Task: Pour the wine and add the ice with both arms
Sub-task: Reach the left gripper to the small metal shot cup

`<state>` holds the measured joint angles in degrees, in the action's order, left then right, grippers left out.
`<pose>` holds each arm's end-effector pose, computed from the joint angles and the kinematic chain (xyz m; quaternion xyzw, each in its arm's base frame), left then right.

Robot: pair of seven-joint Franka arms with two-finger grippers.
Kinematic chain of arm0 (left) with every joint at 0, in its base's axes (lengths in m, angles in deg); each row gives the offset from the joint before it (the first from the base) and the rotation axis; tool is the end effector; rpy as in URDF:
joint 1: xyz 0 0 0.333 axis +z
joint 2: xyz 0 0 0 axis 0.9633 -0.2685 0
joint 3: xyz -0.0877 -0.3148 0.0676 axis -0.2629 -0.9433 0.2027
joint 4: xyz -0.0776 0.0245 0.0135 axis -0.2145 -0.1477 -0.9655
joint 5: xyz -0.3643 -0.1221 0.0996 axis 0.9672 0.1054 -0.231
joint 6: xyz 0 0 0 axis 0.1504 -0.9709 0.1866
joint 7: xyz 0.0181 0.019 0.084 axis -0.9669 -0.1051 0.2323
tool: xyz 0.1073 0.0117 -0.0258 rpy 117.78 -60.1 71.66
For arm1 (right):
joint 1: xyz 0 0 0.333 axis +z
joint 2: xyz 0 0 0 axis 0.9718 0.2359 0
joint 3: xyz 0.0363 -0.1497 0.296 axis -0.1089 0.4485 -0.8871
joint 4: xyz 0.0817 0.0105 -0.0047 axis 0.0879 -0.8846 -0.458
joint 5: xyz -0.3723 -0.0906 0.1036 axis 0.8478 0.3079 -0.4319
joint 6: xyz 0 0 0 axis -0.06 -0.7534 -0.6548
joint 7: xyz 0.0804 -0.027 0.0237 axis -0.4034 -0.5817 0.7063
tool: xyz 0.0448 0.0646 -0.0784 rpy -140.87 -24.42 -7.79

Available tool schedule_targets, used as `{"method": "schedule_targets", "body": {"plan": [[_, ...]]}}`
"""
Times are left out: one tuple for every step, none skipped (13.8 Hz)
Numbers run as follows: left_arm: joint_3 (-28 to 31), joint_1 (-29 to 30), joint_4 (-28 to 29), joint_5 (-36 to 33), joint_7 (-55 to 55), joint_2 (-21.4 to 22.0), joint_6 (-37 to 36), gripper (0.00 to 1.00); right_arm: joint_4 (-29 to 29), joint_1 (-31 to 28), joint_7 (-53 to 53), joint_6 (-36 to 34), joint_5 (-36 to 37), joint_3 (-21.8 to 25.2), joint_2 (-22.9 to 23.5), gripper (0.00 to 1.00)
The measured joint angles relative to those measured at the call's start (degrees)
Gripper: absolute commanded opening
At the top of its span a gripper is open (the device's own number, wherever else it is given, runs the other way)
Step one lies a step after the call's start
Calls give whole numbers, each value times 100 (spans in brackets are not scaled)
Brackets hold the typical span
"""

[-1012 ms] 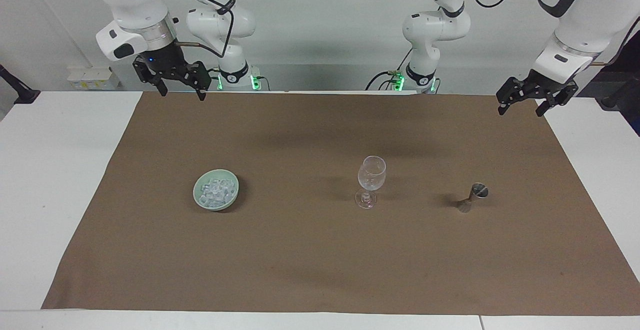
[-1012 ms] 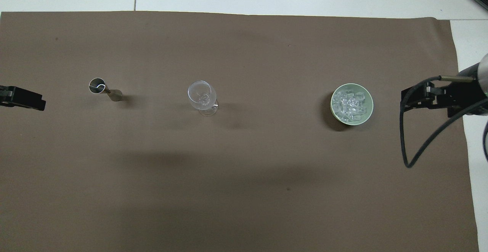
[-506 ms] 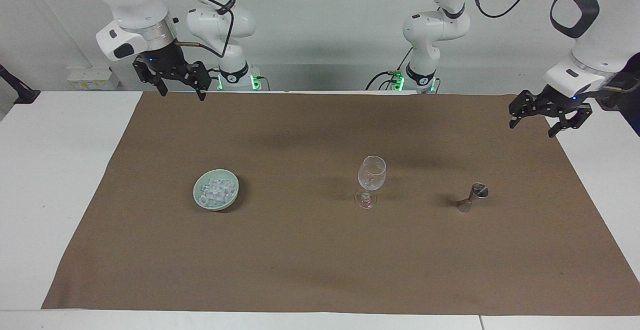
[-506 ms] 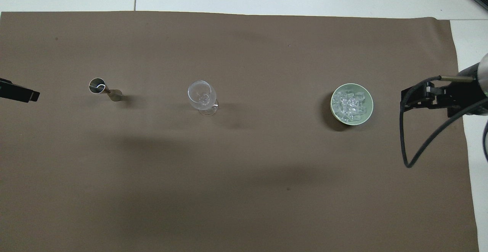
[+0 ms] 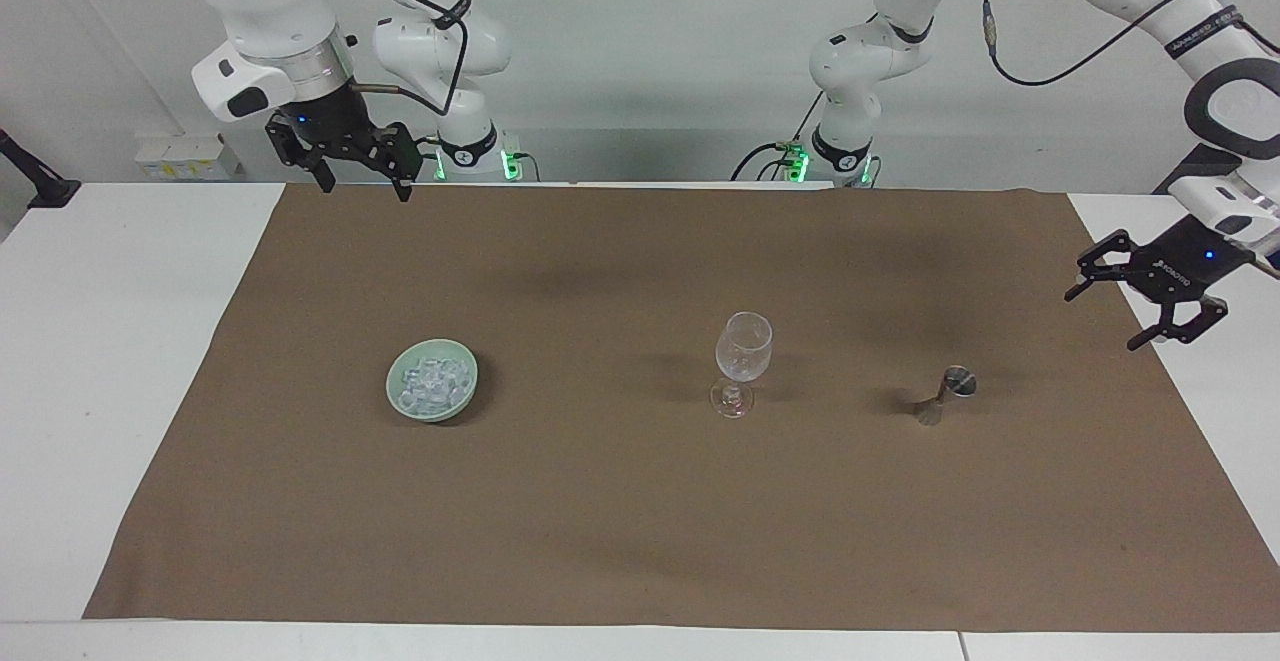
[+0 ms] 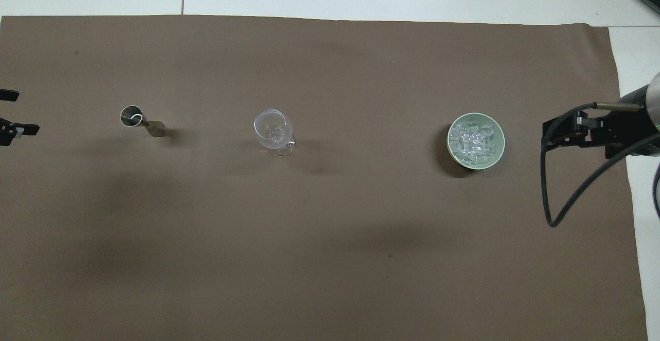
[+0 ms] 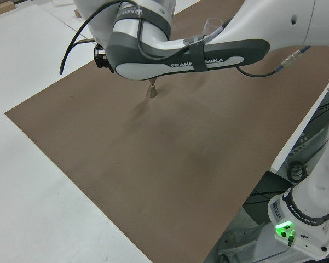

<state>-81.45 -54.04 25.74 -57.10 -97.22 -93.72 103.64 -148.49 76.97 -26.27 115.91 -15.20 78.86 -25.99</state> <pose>0.6238 0.1753 0.4883 0.8636 -0.4404 0.1656 0.1812 0.5505 0.0426 0.6614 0.9968 -0.0722 -0.0316 0.0113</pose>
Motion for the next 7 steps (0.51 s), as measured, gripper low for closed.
{"method": "schedule_targets", "body": {"plan": [[-4,26,5,297,-513,-152,-4,100,0,0,0,0,0,0,0,100],[-7,29,16,636,-1005,-315,-57,100,0,0,0,0,0,0,0,100],[-8,36,41,945,-1342,-457,-191,100,0,0,0,0,0,0,0,100],[-7,63,79,1239,-1560,-591,-366,100,0,0,0,0,0,0,0,100],[-14,129,122,1463,-1711,-726,-526,100,0,0,0,0,0,0,0,100],[-23,220,149,1645,-1894,-866,-674,100,0,0,0,0,0,0,0,100],[-31,308,162,1818,-2156,-1005,-788,100,0,0,0,0,0,0,0,100]]}}
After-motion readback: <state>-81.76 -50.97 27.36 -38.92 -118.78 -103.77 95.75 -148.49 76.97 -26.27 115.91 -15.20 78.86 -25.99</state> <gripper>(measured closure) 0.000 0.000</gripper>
